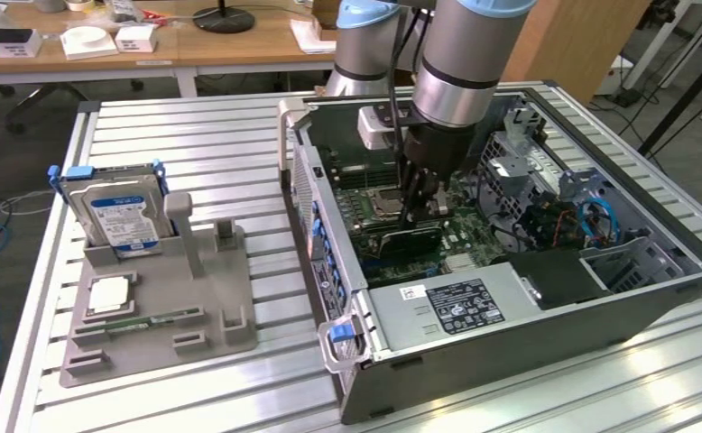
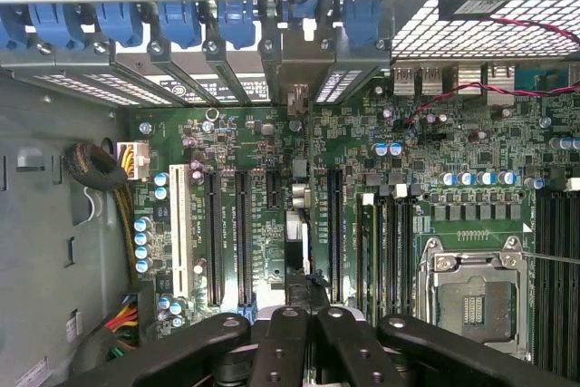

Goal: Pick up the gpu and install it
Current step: 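Press down on the gpu until it lock into place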

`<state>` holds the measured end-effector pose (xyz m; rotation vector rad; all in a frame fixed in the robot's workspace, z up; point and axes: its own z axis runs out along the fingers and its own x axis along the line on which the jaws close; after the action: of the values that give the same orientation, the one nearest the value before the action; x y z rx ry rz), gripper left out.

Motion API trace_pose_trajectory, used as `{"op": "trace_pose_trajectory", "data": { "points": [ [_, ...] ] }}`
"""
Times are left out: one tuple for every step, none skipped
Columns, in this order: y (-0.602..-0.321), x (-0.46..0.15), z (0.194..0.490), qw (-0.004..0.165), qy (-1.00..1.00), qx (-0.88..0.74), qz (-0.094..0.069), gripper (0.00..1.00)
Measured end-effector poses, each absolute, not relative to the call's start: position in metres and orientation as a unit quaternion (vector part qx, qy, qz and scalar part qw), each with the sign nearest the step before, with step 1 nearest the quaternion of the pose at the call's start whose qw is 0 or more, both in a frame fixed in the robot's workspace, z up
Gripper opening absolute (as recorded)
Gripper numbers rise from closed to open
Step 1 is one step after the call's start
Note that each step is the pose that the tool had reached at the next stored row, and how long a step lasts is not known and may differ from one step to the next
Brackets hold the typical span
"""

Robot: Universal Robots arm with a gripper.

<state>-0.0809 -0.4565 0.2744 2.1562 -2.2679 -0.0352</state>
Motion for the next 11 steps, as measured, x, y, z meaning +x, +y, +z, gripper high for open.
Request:
{"op": "trace_pose_trajectory", "data": {
  "points": [
    [-0.4565,-0.0809,0.2744,0.006,-0.725,0.689,-0.011,0.11],
    [-0.4565,-0.0809,0.2744,0.006,-0.725,0.689,-0.011,0.11],
    [-0.4565,-0.0809,0.2745,0.006,-0.725,0.689,-0.011,0.11],
    [-0.4565,-0.0809,0.2744,0.006,-0.725,0.689,-0.011,0.11],
    [-0.4565,-0.0809,0.2744,0.006,-0.725,0.689,-0.011,0.11],
    [-0.4565,-0.0809,0.2745,0.006,-0.725,0.689,-0.011,0.11],
    [-0.4565,-0.0809,0.2744,0.006,-0.725,0.689,-0.011,0.11],
    [-0.4565,-0.0811,0.2744,0.006,-0.725,0.689,-0.011,0.11],
    [-0.4565,-0.0811,0.2744,0.006,-0.725,0.689,-0.011,0.11],
    [-0.4565,-0.0801,0.2737,0.007,-0.725,0.689,-0.012,0.11],
    [-0.4565,-0.0798,0.2720,0.007,-0.725,0.689,-0.012,0.11]
  ]
}}
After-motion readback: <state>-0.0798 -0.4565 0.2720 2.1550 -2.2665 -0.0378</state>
